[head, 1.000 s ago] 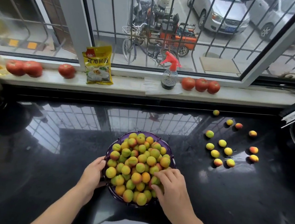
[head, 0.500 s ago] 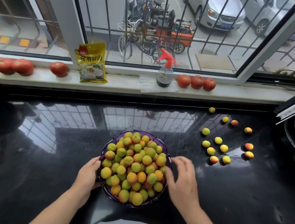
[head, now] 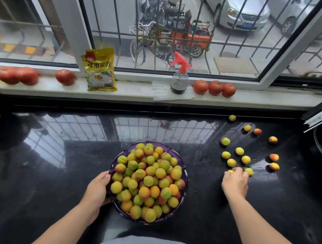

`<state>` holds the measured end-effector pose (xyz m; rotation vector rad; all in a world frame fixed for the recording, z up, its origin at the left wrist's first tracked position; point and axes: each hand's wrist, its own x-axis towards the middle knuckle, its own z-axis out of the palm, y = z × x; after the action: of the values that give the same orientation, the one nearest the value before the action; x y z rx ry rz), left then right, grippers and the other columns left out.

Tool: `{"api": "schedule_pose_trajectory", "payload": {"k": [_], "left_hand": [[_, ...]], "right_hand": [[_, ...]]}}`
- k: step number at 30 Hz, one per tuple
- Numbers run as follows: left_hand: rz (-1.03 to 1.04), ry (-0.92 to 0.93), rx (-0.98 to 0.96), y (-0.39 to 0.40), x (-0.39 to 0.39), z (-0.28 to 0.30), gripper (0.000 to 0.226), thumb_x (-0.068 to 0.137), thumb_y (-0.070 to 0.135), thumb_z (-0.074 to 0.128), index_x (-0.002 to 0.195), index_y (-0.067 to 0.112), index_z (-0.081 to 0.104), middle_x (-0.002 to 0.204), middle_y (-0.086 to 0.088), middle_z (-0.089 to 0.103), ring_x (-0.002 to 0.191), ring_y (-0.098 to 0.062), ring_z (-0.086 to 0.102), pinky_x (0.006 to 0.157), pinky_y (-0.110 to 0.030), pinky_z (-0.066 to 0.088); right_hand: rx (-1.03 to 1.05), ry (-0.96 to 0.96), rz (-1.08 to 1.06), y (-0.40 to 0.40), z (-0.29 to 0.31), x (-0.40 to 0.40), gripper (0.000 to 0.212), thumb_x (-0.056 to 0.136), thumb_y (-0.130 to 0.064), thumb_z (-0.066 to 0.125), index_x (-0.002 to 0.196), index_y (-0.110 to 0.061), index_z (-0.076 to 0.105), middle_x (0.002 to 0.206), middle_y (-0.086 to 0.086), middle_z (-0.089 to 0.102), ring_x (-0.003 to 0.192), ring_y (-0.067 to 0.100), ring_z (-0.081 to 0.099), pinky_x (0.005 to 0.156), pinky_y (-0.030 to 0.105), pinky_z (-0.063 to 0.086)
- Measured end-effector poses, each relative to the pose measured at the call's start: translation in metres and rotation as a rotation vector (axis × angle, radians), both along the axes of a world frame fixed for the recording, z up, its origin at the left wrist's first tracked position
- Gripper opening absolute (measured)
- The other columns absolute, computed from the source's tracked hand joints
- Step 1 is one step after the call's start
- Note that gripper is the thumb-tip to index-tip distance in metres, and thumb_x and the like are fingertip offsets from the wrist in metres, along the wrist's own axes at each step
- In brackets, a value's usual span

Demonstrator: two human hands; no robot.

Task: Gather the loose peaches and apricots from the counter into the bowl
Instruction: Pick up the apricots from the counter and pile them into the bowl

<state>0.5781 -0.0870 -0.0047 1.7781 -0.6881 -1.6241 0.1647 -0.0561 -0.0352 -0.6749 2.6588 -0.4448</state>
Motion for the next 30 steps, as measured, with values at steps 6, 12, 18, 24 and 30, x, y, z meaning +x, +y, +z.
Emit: {"api": "schedule_pose_trajectory", "payload": {"k": [6,12,18,24,30], "left_hand": [[0.0,-0.001,-0.003,0.002,0.0,0.001,0.03,0.11,0.021,0.042,0.112,0.024,0.072,0.111,-0.005,0.077,0.101,-0.029,0.071,0.08,-0.043,0.057],[-0.021,0.001,0.007,0.001,0.001,0.003,0.031,0.111,0.022,0.039,0.115,0.023,0.07,0.113,-0.005,0.077,0.106,-0.031,0.071,0.081,-0.043,0.058],[-0.03,0.001,0.003,0.002,0.001,0.005,0.032,0.112,0.022,0.039,0.115,0.022,0.07,0.11,-0.006,0.077,0.103,-0.03,0.071,0.077,-0.041,0.057],[-0.023,0.013,0.008,0.003,0.002,0.005,0.03,0.111,0.023,0.041,0.114,0.021,0.07,0.112,-0.009,0.077,0.099,-0.031,0.071,0.076,-0.041,0.058],[-0.04,0.0,0.011,0.003,0.002,0.008,0.031,0.111,0.023,0.04,0.115,0.02,0.071,0.111,-0.008,0.078,0.106,-0.033,0.071,0.08,-0.043,0.06]], "right_hand": [[-0.106,-0.209,0.114,0.034,0.008,0.061,0.023,0.093,-0.024,0.063,0.115,-0.017,0.064,0.117,0.01,0.06,0.105,0.031,0.059,0.089,0.038,0.048],[-0.495,-0.738,0.017,0.072,0.067,0.134,0.021,0.099,-0.007,0.059,0.106,-0.02,0.073,0.087,0.007,0.075,0.073,0.022,0.069,0.075,0.041,0.06],[-0.516,-1.145,0.102,0.082,0.093,0.163,0.028,0.093,0.005,0.064,0.114,-0.013,0.069,0.105,0.01,0.076,0.092,0.029,0.073,0.085,0.04,0.06],[-0.326,-0.335,0.849,0.09,0.071,0.174,0.031,0.084,-0.026,0.081,0.108,-0.037,0.064,0.108,-0.026,0.062,0.104,-0.003,0.059,0.09,0.018,0.052],[-0.468,0.106,1.208,0.078,0.05,0.185,0.023,0.092,-0.022,0.069,0.115,-0.019,0.068,0.113,-0.007,0.064,0.1,0.009,0.06,0.089,0.021,0.054]]}}
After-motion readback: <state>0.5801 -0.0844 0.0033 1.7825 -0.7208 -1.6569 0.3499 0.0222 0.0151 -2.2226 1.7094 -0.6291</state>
